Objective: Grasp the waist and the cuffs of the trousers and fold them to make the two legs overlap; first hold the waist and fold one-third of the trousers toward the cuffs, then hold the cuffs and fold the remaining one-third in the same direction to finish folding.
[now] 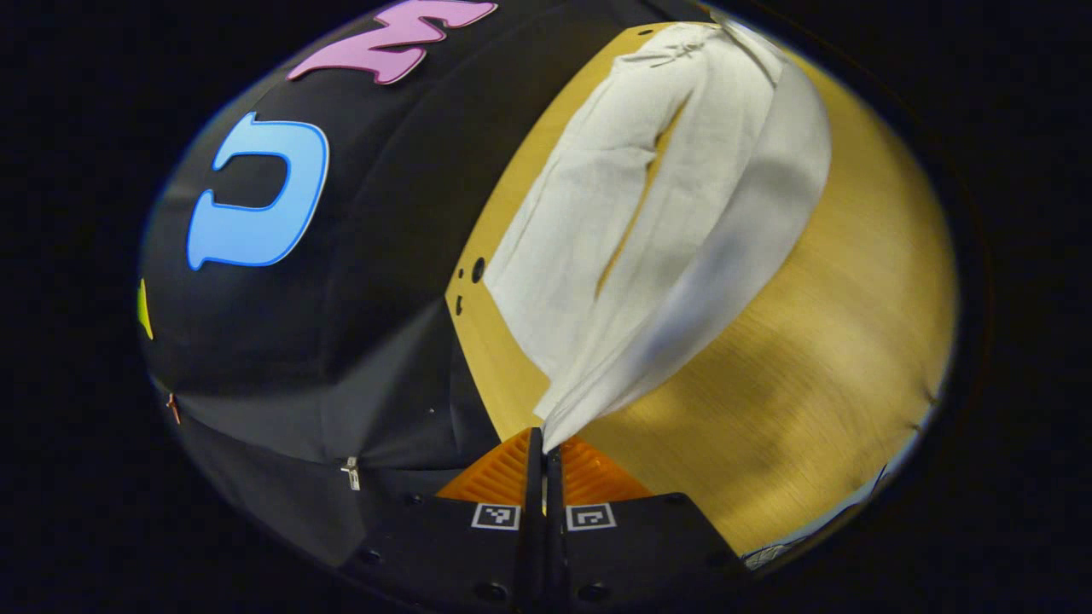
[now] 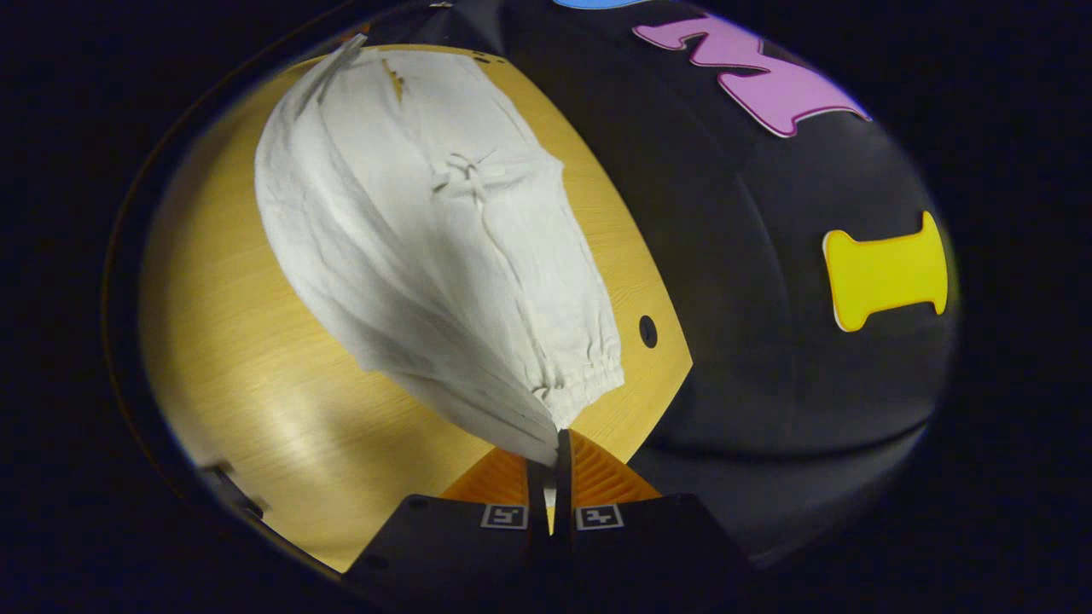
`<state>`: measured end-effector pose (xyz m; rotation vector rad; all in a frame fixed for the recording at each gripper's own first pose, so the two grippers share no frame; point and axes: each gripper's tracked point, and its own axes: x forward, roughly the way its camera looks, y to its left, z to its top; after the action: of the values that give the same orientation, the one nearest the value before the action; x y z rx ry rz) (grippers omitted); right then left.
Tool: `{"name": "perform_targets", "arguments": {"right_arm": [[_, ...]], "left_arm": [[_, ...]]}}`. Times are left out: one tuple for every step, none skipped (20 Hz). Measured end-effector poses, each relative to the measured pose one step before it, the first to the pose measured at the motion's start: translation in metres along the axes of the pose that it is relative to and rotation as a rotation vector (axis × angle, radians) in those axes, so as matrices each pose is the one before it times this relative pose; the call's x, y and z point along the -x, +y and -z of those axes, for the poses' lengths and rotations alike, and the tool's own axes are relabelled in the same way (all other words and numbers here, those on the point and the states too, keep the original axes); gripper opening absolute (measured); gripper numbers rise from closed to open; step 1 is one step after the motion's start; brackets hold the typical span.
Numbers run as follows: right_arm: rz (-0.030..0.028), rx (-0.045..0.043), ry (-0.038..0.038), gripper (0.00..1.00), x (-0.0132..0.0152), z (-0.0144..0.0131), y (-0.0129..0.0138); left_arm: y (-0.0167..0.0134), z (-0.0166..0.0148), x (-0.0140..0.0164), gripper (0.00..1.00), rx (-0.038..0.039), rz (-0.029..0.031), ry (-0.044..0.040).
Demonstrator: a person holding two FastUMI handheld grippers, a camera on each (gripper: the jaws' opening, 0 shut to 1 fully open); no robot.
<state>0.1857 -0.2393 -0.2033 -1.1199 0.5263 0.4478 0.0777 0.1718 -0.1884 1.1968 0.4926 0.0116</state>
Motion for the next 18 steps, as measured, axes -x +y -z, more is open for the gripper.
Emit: {"name": "perform_targets", "arguments": {"right_arm": [[0.01285, -0.04985, -0.00974, 0.05, -0.00109, -0.00729, -0.00904], [0.01384, -0.05357, -0.00914, 0.05, -0.00334, -0.00825, -0.00923], [0.01385, -0.06358, -0.00683, 0.05, -0.00389, -0.01057, -0.00913], [0.00901, -0.07381, -0.0095, 0.06, -0.00659, -0.01043, -0.01003], [0.00623, -0.07642, -0.01411, 0.06, -0.00797, -0.01142, -0.00871], [0.01167, -0.06736, -0.01324, 0.06, -0.0096, -0.01306, -0.00978], [0.01621, -0.06113, -0.01046, 0.06, -0.00705, -0.0126, -0.00794], [0.01023, -0.0409, -0.00196, 0.06, -0.00616, -0.00902, -0.00506], [0.01713, -0.04412, -0.00195, 0.06, -0.00491, -0.00896, -0.00484], [0.00323, -0.08008, 0.00367, 0.06, -0.01123, -0.00816, -0.00218], [-0.01459, -0.0832, 0.01085, 0.1, -0.00803, -0.00487, 0.00473], [-0.00341, -0.08626, 0.00736, 0.05, -0.00955, -0.0056, 0.0041], [0.00329, -0.05249, -0.00145, 0.05, -0.0105, -0.00462, 0.00302], [0.00167, -0.03086, 0.00644, 0.06, -0.0093, 0.00381, 0.0024], [0.00121, -0.02298, 0.01862, 0.05, -0.01081, 0.00343, 0.00205], [0.00084, -0.02309, 0.02355, 0.05, -0.00999, 0.00618, 0.00014], [0.00351, -0.02441, 0.0213, 0.05, -0.00805, 0.00541, 0.00036], [0.00413, -0.02764, 0.02198, 0.06, -0.00962, 0.00617, -0.00148]], "left_arm": [[0.00822, -0.00774, -0.00299, 0.05, 0.03107, -0.02336, -0.01547], [0.00641, -0.00647, -0.00411, 0.05, 0.03005, -0.02569, -0.00718], [0.008, -0.00569, -0.00714, 0.05, 0.02854, -0.02506, -0.00315], [0.00454, -0.0038, -0.00641, 0.05, 0.03047, -0.01162, 0.00379], [0.00428, -0.00679, -0.00557, 0.06, 0.02904, -0.00851, -0.00231], [0.0053, -0.0072, -0.00659, 0.05, 0.02151, -0.00662, -0.00646], [0.00404, -0.00936, -0.0085, 0.05, 0.02445, -0.00617, -0.0106], [0.00288, -0.00835, -0.00804, 0.06, 0.02929, -0.00537, -0.01132], [0.00079, -0.00742, -0.01007, 0.05, 0.024, 0.00009, -0.00598], [0.00177, -0.00543, -0.01128, 0.05, 0.0111, -0.00132, -0.00325], [-0.00157, -0.00449, -0.01074, 0.05, -0.00652, 0.00152, -0.00079], [0.00031, -0.00122, -0.00923, 0.05, -0.0177, 0.00999, 0.00131], [-0.00278, 0.00198, -0.01281, 0.05, -0.0316, 0.00463, 0.01223], [0.00181, 0.00537, -0.00761, 0.05, -0.01503, -0.00146, 0.02429], [-0.00232, 0.00248, -0.00472, 0.05, 0.00078, -0.0026, 0.01309], [-0.00277, 0.00023, -0.00008, 0.05, 0.01481, 0.00173, 0.00204], [-0.00202, -0.00237, -0.00184, 0.05, 0.01332, -0.00315, -0.00948], [-0.00598, -0.00046, -0.00491, 0.05, 0.0085, -0.00347, -0.00432]]}}
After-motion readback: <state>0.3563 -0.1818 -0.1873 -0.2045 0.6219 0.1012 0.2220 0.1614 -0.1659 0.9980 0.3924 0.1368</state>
